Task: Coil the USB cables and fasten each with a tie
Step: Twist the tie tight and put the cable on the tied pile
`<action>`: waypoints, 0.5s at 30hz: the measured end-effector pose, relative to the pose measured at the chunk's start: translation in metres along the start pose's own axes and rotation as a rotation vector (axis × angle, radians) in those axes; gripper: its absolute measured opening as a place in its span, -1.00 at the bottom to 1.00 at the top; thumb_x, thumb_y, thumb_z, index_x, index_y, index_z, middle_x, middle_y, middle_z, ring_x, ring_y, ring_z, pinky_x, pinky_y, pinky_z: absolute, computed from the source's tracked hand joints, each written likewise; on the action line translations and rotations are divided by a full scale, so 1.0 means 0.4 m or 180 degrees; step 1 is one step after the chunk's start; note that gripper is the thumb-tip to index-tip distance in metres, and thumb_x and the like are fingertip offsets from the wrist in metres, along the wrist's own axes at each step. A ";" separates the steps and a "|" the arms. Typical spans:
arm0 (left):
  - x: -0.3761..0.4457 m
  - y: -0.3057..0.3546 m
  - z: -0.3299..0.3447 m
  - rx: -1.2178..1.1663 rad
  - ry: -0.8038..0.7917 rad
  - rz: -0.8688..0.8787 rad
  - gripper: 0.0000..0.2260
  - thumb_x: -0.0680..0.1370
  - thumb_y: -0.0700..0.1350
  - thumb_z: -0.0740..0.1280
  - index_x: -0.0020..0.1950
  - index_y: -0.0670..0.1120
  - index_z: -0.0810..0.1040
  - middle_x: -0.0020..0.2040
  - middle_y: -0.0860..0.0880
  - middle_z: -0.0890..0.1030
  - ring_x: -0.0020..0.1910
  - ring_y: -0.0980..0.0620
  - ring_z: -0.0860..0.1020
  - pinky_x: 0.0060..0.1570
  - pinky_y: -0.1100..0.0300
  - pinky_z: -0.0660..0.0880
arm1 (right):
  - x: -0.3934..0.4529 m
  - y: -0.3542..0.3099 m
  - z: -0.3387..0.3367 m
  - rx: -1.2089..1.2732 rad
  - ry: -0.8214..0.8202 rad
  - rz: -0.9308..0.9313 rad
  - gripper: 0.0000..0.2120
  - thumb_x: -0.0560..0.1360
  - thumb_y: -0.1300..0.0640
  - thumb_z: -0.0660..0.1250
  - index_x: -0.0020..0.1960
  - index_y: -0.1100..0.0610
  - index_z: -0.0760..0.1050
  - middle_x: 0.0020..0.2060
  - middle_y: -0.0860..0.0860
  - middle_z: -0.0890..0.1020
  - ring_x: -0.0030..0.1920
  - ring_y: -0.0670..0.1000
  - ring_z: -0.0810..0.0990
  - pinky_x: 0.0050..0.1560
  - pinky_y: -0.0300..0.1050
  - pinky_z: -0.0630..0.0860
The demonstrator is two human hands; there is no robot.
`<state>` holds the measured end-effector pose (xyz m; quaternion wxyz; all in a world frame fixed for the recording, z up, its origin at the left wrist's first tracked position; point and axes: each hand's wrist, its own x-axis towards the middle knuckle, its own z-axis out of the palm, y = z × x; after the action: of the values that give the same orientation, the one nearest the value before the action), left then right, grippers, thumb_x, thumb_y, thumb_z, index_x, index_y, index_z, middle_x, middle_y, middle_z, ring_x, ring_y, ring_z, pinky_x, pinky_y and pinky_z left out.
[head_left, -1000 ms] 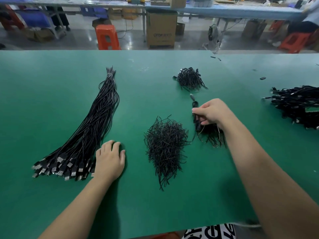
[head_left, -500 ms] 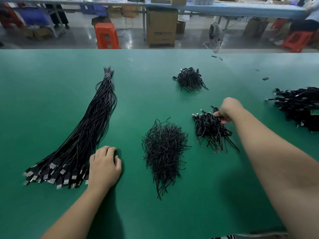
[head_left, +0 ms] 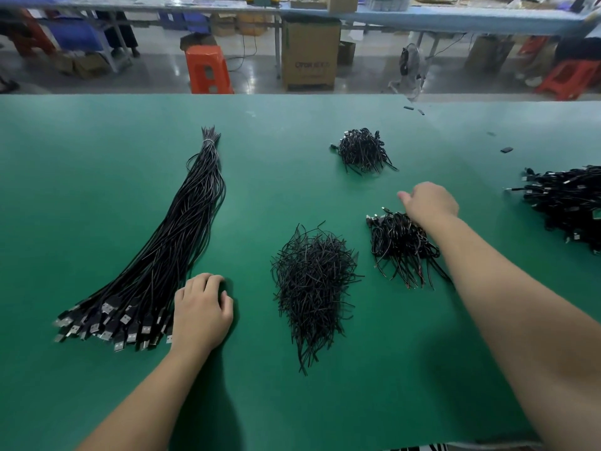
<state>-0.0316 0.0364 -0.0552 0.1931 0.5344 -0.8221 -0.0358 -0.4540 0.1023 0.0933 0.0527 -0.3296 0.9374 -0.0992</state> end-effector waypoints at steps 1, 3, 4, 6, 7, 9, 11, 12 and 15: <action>0.000 0.000 -0.001 -0.0007 -0.0022 -0.0020 -0.78 0.49 -0.15 0.36 0.13 -0.12 0.57 0.12 -0.11 0.58 0.14 -0.14 0.50 0.13 -0.09 0.40 | -0.010 -0.022 -0.007 0.0154 0.0087 -0.0202 -0.58 0.67 -0.07 0.19 -0.18 0.22 0.50 -0.27 0.11 0.56 -0.14 0.17 0.60 -0.24 -0.11 0.36; 0.000 0.002 -0.004 -0.0016 -0.0066 -0.0056 -0.77 0.49 -0.15 0.38 0.14 -0.12 0.58 0.13 -0.11 0.58 0.15 -0.13 0.50 0.14 -0.08 0.39 | -0.043 -0.085 -0.016 0.0408 0.0222 -0.0627 -0.66 0.67 0.02 0.20 -0.13 0.21 0.58 -0.25 0.10 0.61 -0.09 0.15 0.62 -0.16 -0.09 0.43; 0.000 0.004 -0.006 -0.0013 -0.0083 -0.0063 -0.77 0.50 -0.15 0.38 0.15 -0.12 0.58 0.13 -0.10 0.58 0.16 -0.13 0.50 0.15 -0.08 0.39 | -0.066 -0.122 -0.016 0.0521 0.0278 -0.0825 -0.71 0.66 0.06 0.23 -0.07 0.21 0.63 -0.17 0.11 0.66 -0.08 0.13 0.62 -0.10 -0.08 0.49; -0.002 0.005 -0.008 -0.0007 -0.0095 -0.0052 -0.77 0.51 -0.14 0.37 0.16 -0.12 0.57 0.14 -0.10 0.58 0.17 -0.12 0.49 0.16 -0.06 0.39 | -0.125 -0.202 -0.001 0.0685 0.0274 -0.1113 -0.76 0.65 0.12 0.25 0.06 0.19 0.68 0.03 0.12 0.69 -0.02 0.08 0.64 0.08 -0.06 0.56; -0.004 0.004 -0.010 -0.0012 -0.0085 -0.0044 -0.77 0.51 -0.14 0.37 0.16 -0.12 0.57 0.14 -0.10 0.58 0.17 -0.11 0.49 0.16 -0.06 0.39 | -0.161 -0.241 0.015 0.0713 0.0180 -0.1196 -0.75 0.65 0.12 0.25 0.09 0.19 0.67 0.08 0.12 0.67 0.00 0.07 0.64 0.14 -0.04 0.57; -0.005 0.003 -0.013 -0.0020 -0.0076 -0.0033 -0.77 0.52 -0.14 0.37 0.17 -0.12 0.58 0.15 -0.10 0.58 0.18 -0.11 0.50 0.16 -0.05 0.39 | -0.241 -0.312 0.058 0.0727 -0.0144 -0.1376 -0.72 0.66 0.10 0.21 0.09 0.20 0.67 0.08 0.13 0.67 0.00 0.09 0.64 0.15 0.01 0.58; -0.007 0.004 -0.015 -0.0034 -0.0089 -0.0028 -0.77 0.52 -0.14 0.37 0.16 -0.13 0.58 0.15 -0.10 0.59 0.19 -0.11 0.50 0.17 -0.06 0.40 | -0.325 -0.368 0.114 0.0797 -0.0485 -0.1628 -0.71 0.66 0.10 0.19 0.13 0.23 0.63 0.06 0.15 0.68 0.02 0.11 0.64 0.13 -0.01 0.57; -0.007 0.004 -0.016 -0.0053 -0.0083 -0.0025 -0.77 0.51 -0.16 0.37 0.16 -0.14 0.59 0.15 -0.11 0.59 0.19 -0.12 0.51 0.16 -0.07 0.40 | -0.365 -0.390 0.146 0.0904 -0.0695 -0.1693 -0.71 0.66 0.09 0.20 0.22 0.24 0.58 0.08 0.16 0.67 0.04 0.12 0.64 0.13 0.00 0.57; -0.006 0.003 -0.017 -0.0127 -0.0007 -0.0066 -0.77 0.50 -0.17 0.31 0.13 -0.18 0.60 0.14 -0.15 0.61 0.18 -0.18 0.53 0.13 -0.10 0.42 | -0.472 -0.435 0.251 0.1428 -0.1588 -0.1483 -0.57 0.66 0.08 0.22 0.49 0.20 0.32 0.20 0.20 0.61 0.14 0.20 0.63 0.20 0.14 0.56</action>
<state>-0.0294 0.0401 -0.0493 0.2024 0.5389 -0.8158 -0.0548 -0.1850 0.0730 0.0402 0.3252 -0.5274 0.7512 -0.2275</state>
